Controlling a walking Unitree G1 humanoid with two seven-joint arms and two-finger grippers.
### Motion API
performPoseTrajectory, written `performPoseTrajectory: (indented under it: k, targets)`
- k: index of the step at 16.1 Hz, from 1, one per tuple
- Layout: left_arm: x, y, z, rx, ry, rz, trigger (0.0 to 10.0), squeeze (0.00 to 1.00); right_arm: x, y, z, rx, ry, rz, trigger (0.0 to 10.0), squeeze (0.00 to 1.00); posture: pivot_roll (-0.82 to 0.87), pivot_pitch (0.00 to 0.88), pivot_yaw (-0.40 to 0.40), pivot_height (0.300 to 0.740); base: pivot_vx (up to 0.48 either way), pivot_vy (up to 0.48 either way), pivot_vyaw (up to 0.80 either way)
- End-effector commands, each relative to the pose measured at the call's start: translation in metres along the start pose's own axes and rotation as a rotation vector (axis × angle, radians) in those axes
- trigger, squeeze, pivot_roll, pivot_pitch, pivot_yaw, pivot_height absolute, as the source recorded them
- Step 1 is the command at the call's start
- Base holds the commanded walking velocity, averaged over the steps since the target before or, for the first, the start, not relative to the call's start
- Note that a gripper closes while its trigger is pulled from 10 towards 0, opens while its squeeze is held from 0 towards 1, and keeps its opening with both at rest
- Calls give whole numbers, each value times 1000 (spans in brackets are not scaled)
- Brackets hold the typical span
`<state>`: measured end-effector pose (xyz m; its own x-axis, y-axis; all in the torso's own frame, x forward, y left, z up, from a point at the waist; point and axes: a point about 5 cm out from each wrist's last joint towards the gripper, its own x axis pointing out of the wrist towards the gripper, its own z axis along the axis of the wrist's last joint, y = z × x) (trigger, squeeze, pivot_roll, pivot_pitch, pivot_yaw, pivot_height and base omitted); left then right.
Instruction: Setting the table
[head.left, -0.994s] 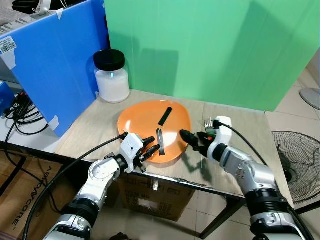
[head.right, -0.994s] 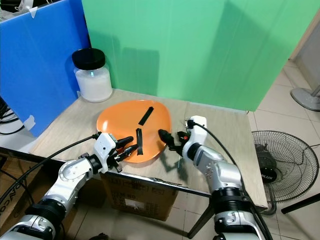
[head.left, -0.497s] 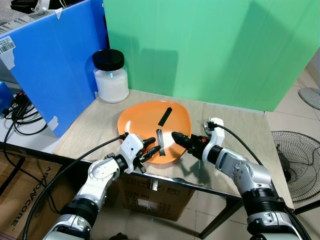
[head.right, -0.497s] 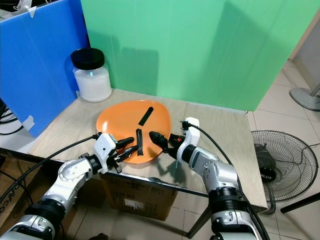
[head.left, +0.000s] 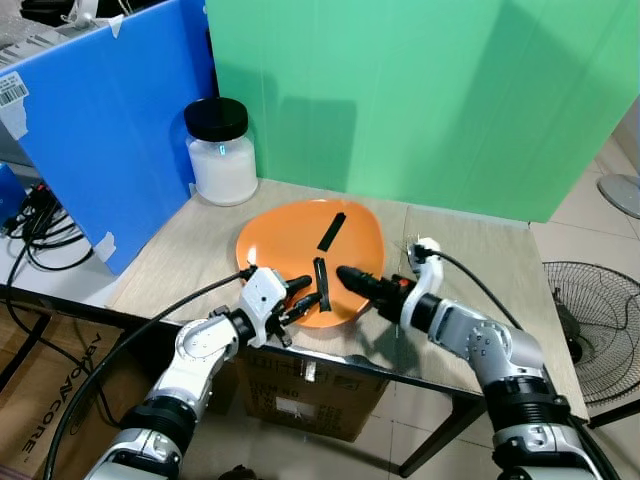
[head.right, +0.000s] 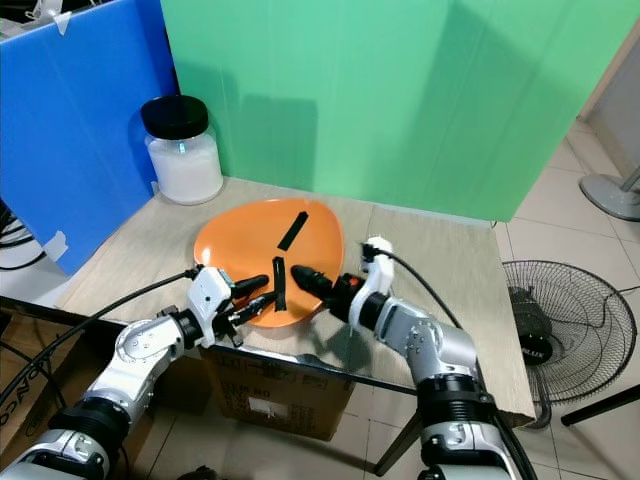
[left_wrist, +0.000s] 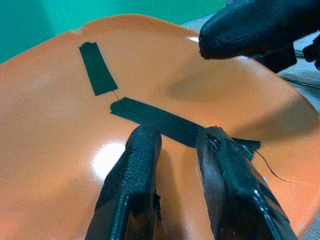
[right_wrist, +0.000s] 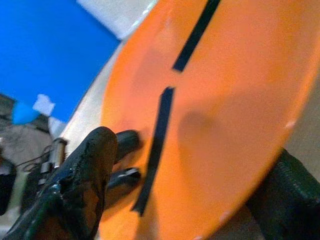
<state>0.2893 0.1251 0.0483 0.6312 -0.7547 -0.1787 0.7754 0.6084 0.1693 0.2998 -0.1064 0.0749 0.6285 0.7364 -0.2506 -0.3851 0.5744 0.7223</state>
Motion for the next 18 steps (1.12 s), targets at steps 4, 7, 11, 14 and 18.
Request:
performPoseTrajectory:
  k: [4, 7, 11, 14, 18]
  targets:
    - [1, -13, -14, -22, 75, -64, 10000, 0, 4, 17, 4, -26, -4, 102, 0, 0, 62, 0, -58, 740, 0, 0, 0]
    - [1, -11, -12, -14, 72, -67, 10000, 0, 3, 15, 5, -31, -7, 87, 0, 0, 63, 0, -57, 740, 0, 0, 0]
    - [2, -10, -11, -9, 72, -67, 10000, 0, 3, 15, 6, -34, -11, 83, 0, 0, 65, 0, -54, 740, 0, 0, 0]
    - [2, -9, -11, -4, 71, -67, 10000, 0, 4, 16, 6, -41, -17, 86, 0, 0, 65, 0, -54, 740, 0, 0, 0]
    - [2, -8, -9, 2, 67, -67, 10000, 0, 4, 17, 8, -39, -22, 94, 0, 0, 65, 0, -53, 740, 0, 0, 0]
